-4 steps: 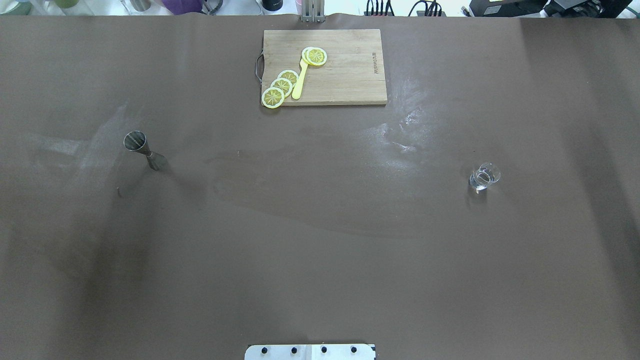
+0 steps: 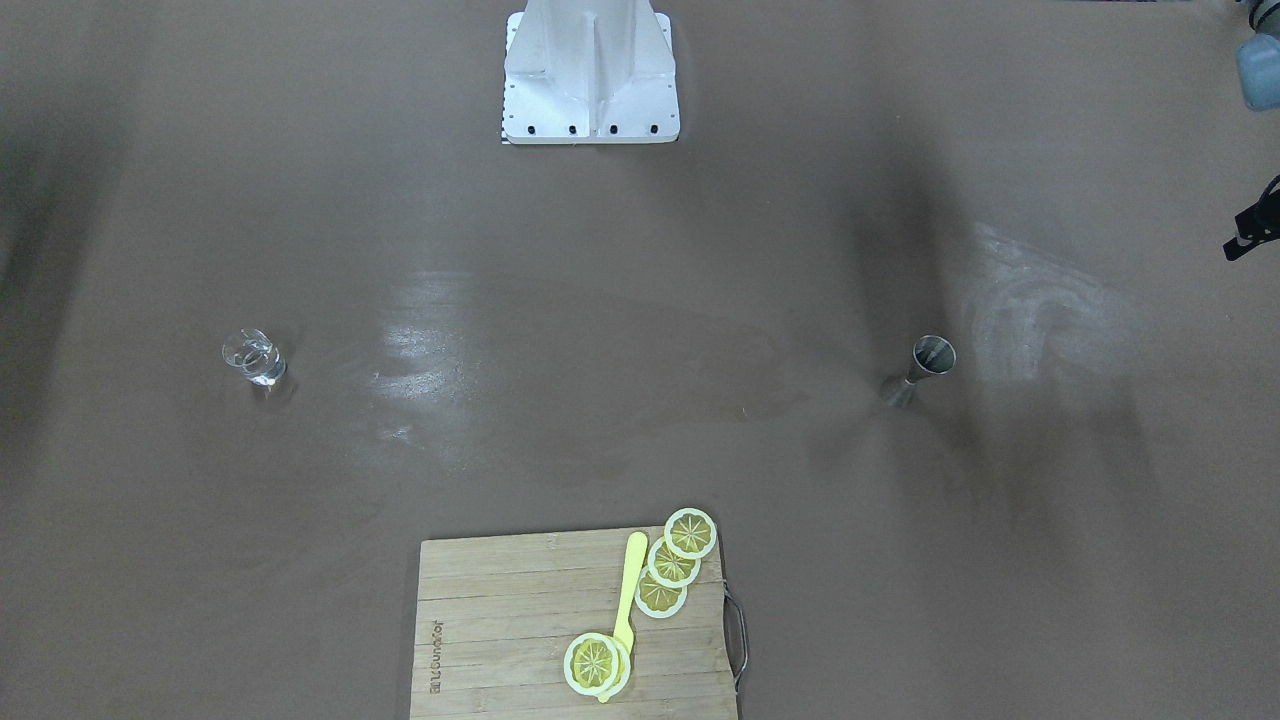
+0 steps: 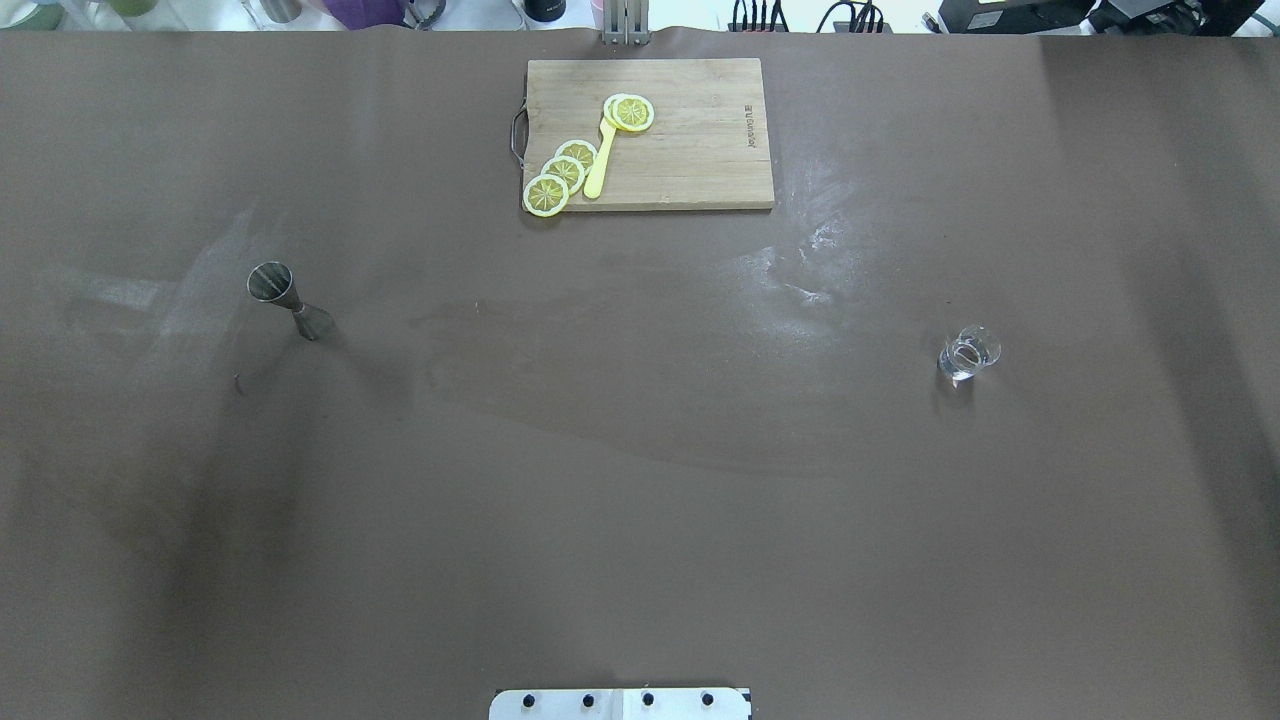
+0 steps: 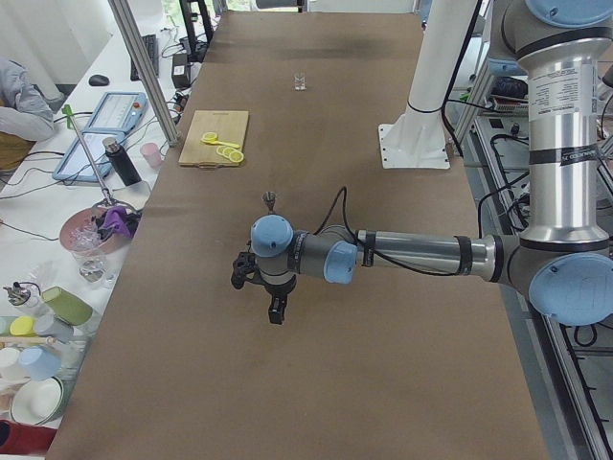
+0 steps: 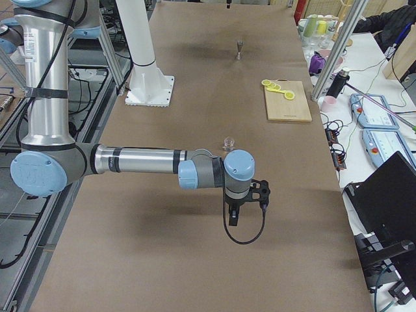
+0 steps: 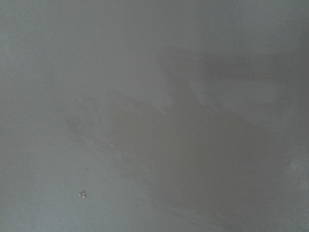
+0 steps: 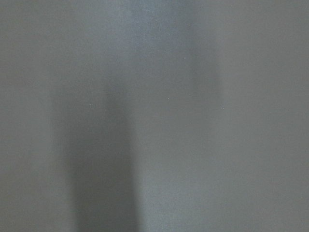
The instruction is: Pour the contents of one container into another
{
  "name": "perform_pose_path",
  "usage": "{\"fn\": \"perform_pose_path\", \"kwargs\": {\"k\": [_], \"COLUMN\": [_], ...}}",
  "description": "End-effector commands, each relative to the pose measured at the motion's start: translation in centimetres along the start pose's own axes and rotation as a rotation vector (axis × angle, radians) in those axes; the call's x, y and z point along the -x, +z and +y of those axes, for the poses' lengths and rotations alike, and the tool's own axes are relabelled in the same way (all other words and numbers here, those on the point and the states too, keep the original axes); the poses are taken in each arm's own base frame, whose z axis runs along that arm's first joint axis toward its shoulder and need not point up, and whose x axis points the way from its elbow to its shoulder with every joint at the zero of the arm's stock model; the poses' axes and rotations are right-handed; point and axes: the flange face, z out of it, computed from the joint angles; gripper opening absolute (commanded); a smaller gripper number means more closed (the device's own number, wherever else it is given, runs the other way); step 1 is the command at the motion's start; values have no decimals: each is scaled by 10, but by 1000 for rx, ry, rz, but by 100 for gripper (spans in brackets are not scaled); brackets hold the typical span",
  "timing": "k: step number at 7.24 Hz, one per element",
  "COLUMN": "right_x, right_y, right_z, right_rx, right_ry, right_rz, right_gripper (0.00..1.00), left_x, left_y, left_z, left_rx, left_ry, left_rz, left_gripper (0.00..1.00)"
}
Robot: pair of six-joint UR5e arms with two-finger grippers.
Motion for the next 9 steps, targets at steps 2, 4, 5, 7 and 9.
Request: {"fn": "perform_pose_path", "kwargs": {"k": [2, 4, 5, 7, 9], "right_x": [1, 7, 9, 10, 9], "right_y": [2, 6, 8, 9, 9], "right_z": [1, 1, 1, 1, 1], "right_rx": [2, 12, 16, 17, 16], "right_ry": [-3, -16, -21, -24, -23], "right_rz": [1, 3, 4, 6, 12], "right_gripper": [100, 100, 100, 100, 100], "left_x": [-4, -17, -18, -17, -16], "left_y": [-3, -17, -19, -18, -17], "left_z": [-2, -9, -8, -7, -6], "left_rx": [-5, 12, 18, 19, 21], "left_ry": [6, -16, -23, -19, -17], "left_rz": [2, 1, 1, 1, 0], "left_gripper": [99, 99, 99, 99, 99]}}
